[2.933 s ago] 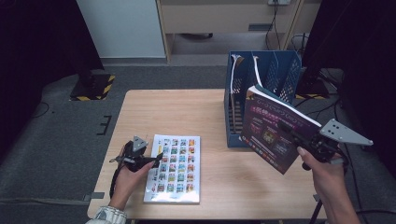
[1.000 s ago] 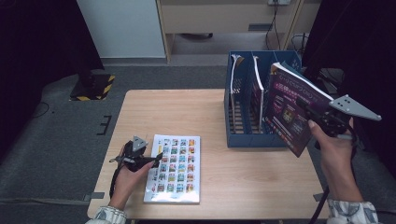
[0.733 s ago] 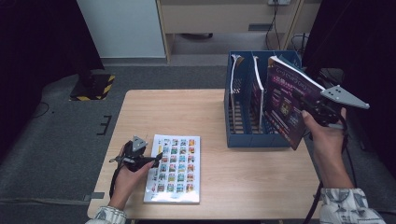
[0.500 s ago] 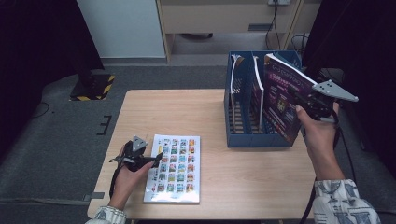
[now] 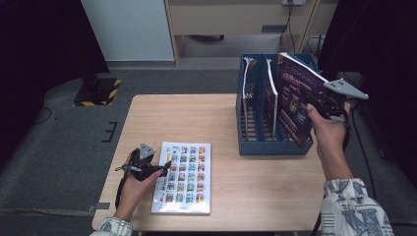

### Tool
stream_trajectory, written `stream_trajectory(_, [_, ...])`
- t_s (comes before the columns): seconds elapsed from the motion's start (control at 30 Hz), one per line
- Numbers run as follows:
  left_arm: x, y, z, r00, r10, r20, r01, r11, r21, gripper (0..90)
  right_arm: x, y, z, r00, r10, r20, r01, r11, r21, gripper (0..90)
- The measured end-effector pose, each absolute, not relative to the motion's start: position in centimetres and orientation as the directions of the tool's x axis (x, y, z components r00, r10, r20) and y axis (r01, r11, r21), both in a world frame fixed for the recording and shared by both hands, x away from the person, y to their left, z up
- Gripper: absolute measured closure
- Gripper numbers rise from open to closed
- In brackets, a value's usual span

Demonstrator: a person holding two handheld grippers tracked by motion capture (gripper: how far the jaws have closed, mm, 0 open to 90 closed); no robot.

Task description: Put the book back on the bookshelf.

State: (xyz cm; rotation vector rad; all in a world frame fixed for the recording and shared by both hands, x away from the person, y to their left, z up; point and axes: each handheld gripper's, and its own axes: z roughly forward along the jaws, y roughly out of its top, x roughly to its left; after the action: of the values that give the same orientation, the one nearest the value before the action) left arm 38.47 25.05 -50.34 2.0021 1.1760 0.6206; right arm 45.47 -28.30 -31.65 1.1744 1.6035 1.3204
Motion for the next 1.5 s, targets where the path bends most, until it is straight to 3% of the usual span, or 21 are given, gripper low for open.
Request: stream_trajectory(1.5, [38.5, 25.2, -50.4, 0.465, 0.884, 0.042, 0.537, -0.320, 0.781, 4.3, 50.3, -26.1, -32.8, -0.254, 0.967, 0.009, 0.208, 0.045, 0.977, 84.2])
